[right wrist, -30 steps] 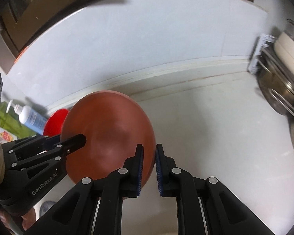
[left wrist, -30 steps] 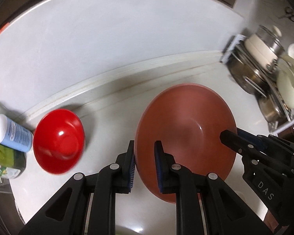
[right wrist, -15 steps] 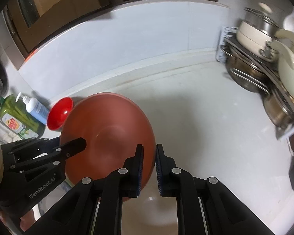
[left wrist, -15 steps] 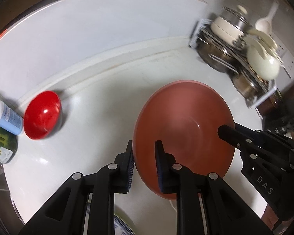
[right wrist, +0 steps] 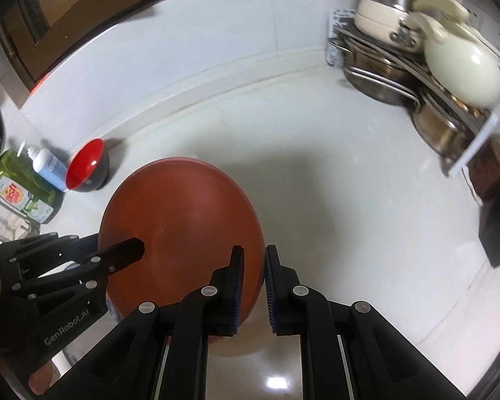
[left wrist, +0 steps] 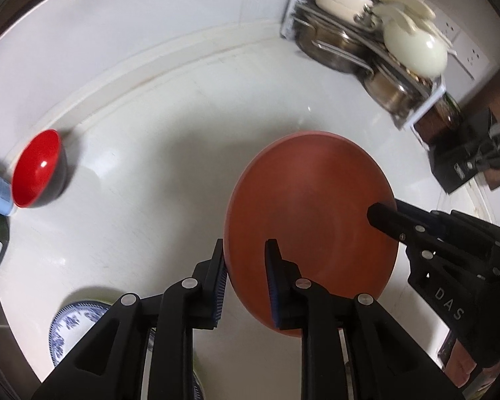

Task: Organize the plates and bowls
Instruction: 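Lift the pink bowl with both grippers and carry it onto the cream bowl, then lower the pink bowl into the cream bowl and open both grippers, then move both grippers to the rim of the red-black bowl, then close both grippers on the red-black bowl rim and lift it, then carry the red-black bowl with both grippers and lower it into the pink bowl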

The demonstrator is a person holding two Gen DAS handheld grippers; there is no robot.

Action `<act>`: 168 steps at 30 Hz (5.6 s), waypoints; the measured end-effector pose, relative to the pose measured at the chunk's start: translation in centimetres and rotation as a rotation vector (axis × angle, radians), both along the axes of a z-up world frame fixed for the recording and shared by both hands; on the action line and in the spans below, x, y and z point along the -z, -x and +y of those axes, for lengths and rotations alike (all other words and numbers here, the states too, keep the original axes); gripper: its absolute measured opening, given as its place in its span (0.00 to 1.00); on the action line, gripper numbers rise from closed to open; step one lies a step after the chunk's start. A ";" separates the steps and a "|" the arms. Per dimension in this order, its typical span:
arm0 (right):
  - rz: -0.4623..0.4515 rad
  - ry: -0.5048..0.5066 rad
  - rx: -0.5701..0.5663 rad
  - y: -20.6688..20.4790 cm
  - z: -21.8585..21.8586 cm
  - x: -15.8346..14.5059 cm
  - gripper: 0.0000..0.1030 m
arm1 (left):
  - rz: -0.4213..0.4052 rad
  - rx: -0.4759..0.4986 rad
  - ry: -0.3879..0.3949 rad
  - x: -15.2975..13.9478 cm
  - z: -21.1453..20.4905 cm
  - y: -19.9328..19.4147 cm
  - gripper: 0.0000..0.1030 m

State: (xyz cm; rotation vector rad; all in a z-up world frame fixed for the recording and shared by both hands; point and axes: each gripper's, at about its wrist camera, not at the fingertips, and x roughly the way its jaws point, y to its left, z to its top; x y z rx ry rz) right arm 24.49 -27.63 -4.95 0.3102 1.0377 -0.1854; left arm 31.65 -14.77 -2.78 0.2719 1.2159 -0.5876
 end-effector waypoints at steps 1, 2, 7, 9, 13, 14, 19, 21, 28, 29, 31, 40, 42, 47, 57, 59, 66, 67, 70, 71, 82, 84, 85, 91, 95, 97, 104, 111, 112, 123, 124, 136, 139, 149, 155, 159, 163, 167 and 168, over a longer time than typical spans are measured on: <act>0.004 -0.002 0.007 0.3 -0.1 0.2 0.14 | 0.010 0.006 -0.004 0.3 -0.2 0.2 0.22; 0.009 -0.006 0.018 0.7 -0.2 0.5 0.14 | 0.018 0.010 -0.007 0.7 -0.3 0.4 0.22; 0.038 -0.021 0.038 1.4 -0.5 1.8 0.14 | 0.043 0.017 -0.032 2.3 -0.4 1.1 0.22; 0.046 -0.033 0.044 1.7 -0.5 2.4 0.14 | 0.043 0.020 -0.043 2.7 -0.5 1.4 0.22; 0.057 -0.053 0.053 1.9 -0.5 3.4 0.14 | 0.044 0.026 -0.060 3.5 -0.5 1.7 0.22; 0.059 -0.059 0.057 1.9 -0.6 3.6 0.14 | 0.045 0.027 -0.062 3.7 -0.6 1.7 0.22; 0.066 -0.064 0.052 1.8 -0.5 4.3 0.14 | 0.045 0.023 -0.074 4.2 -0.4 1.4 0.22; 0.067 -0.065 0.047 1.6 -0.4 4.5 0.14 | 0.045 0.023 -0.082 4.4 -0.4 1.2 0.22; 0.074 -0.068 0.045 1.4 -0.4 5.0 0.14 | 0.050 0.019 -0.084 5.0 -0.5 1.3 0.24; 0.076 -0.071 0.044 1.4 -0.4 5.1 0.14 | 0.051 0.020 -0.082 5.0 -0.4 1.3 0.24; 0.081 -0.070 0.042 1.3 -0.4 5.3 0.15 | 0.055 0.018 -0.076 5.0 -0.4 1.3 0.25; 0.090 -0.067 0.034 1.2 -0.5 5.7 0.18 | 0.037 0.008 -0.049 4.7 -0.2 1.0 0.40; 0.085 -0.060 0.034 1.2 -0.4 5.5 0.28 | 0.027 0.007 -0.045 4.4 -0.1 1.0 0.45; 0.063 -0.018 0.037 1.4 -0.2 4.5 0.34 | 0.013 -0.002 -0.027 3.6 0.4 0.7 0.53; -0.028 0.075 0.041 1.8 0.9 0.4 0.50 | -0.076 -0.035 0.024 0.3 2.8 0.1 0.64; -0.046 0.080 0.034 1.7 1.5 -0.3 0.51 | -0.092 -0.045 0.035 -0.5 3.6 -0.2 0.64; -0.093 0.077 -0.028 0.2 4.3 -2.2 0.51 | -0.146 -0.096 0.073 -2.4 7.3 -1.1 0.70; -0.100 0.075 -0.042 -0.2 4.8 -2.5 0.51 | -0.158 -0.113 0.079 -2.7 8.0 -1.3 0.70; -0.117 0.077 -0.071 -1.4 6.4 -3.3 0.51 | -0.183 -0.153 0.084 -3.2 10.0 -1.9 0.71; -0.121 0.076 -0.080 -1.6 6.7 -3.4 0.51 | -0.189 -0.164 0.087 -3.3 10.5 -2.0 0.71; -0.173 0.091 -0.204 -6.1 12.0 -5.9 0.51 | -0.275 -0.301 0.075 -6.1 17.5 -4.0 0.75; -0.179 0.092 -0.223 -7.2 12.8 -6.2 0.51 | -0.288 -0.316 0.064 -6.4 18.6 -4.5 0.76; -0.176 0.095 -0.234 -7.8 13.3 -6.4 0.51 | -0.297 -0.326 0.054 -6.6 19.3 -4.8 0.76; -0.175 0.100 -0.292 -10.7 16.0 -6.8 0.51 | -0.322 -0.373 0.010 -6.9 22.3 -7.0 0.76; -0.165 0.093 -0.334 -13.0 17.6 -6.6 0.51 | -0.307 -0.398 -0.007 -6.6 23.5 -8.7 0.76; -0.159 0.087 -0.350 -14.1 18.2 -6.4 0.51 | -0.301 -0.407 -0.015 -6.3 24.0 -9.5 0.76; -0.118 0.063 -0.377 -18.3 19.5 -5.3 0.51 | -0.242 -0.452 -0.022 -4.7 25.3 -13.4 0.76; -0.061 0.039 -0.386 -22.5 20.1 -3.5 0.51 | -0.170 -0.493 -0.038 -2.2 25.6 -17.1 0.76; -0.044 0.031 -0.388 -23.2 20.2 -3.1 0.51 | -0.162 -0.496 -0.039 -1.8 25.7 -17.6 0.76; 0.047 0.053 -0.378 -27.3 20.4 0.5 0.51 | -0.096 -0.525 -0.092 2.0 25.7 -21.3 0.75; 0.056 0.050 -0.379 -27.6 20.5 0.8 0.51 | -0.090 -0.524 -0.093 2.4 25.6 -21.5 0.75; 0.138 0.013 -0.371 -30.0 20.7 4.3 0.43 | -0.026 -0.547 -0.100 5.4 25.2 -23.1 0.64; 0.149 0.007 -0.370 -30.2 20.5 4.7 0.38 | -0.018 -0.549 -0.090 5.8 25.2 -23.6 0.59; 0.180 -0.003 -0.395 -30.5 21.0 5.8 0.20 | 0.009 -0.531 -0.087 7.1 25.0 -24.5 0.28; 0.179 -0.013 -0.400 -30.5 21.4 5.8 0.14 | 0.022 -0.514 -0.063 7.6 24.1 -24.8 0.16; 0.179 -0.015 -0.410 -30.4 21.5 6.0 0.11 | 0.027 -0.511 -0.050 7.5 23.6 -24.8 0.12; 0.179 -0.018 -0.400 -30.6 21.4 6.2 0.11 | 0.029 -0.519 -0.040 7.2 23.6 -24.7 0.12; 0.170 -0.026 -0.391 -30.2 21.0 5.9 0.11 | 0.021 -0.523 -0.031 6.6 23.5 -24.2 0.12; 0.164 -0.023 -0.390 -30.0 20.9 5.7 0.11 | 0.019 -0.522 -0.029 6.1 23.5 -24.2 0.12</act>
